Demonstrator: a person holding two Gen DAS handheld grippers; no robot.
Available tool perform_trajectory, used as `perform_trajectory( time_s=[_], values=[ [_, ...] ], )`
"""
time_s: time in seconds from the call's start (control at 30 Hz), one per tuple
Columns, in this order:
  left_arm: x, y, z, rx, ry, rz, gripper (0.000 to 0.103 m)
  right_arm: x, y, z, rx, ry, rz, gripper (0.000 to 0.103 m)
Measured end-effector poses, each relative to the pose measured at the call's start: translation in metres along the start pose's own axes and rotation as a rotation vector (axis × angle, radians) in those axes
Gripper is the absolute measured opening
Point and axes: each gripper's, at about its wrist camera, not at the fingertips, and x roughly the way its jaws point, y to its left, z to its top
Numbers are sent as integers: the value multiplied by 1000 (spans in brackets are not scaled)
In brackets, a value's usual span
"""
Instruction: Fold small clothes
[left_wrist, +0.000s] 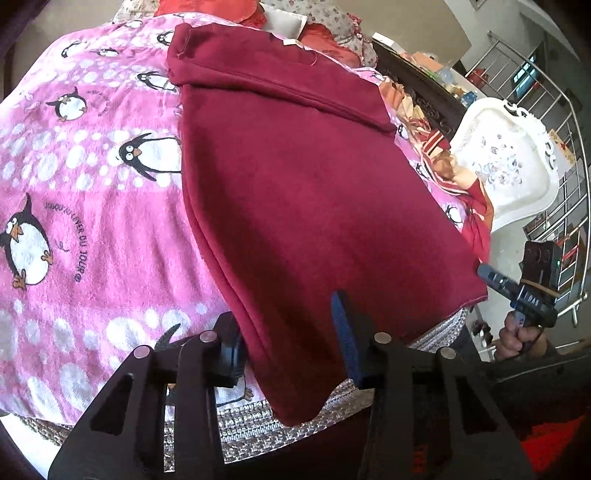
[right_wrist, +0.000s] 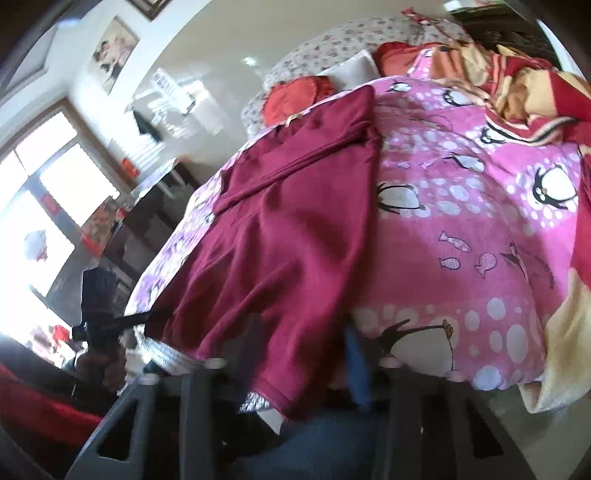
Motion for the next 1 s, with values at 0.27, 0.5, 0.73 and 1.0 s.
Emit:
perform_trajectory(
  time_s=[0.27,0.5,0.73,1.0],
  values=[
    [2,-2,1,-9,-4,-3,42,-13,4,-5,7,0,57,30],
    [0,0,-1,-15,-9,-8,42,-5,-11,-16,85,79,54,30],
    [-3,5,-2,-22,-10,-14,42,-12,-8,-11,184,21,194,56],
    [-4,3,-4,-20,-16,-7,42,-10,7,0,108,44,143,29]
  ],
)
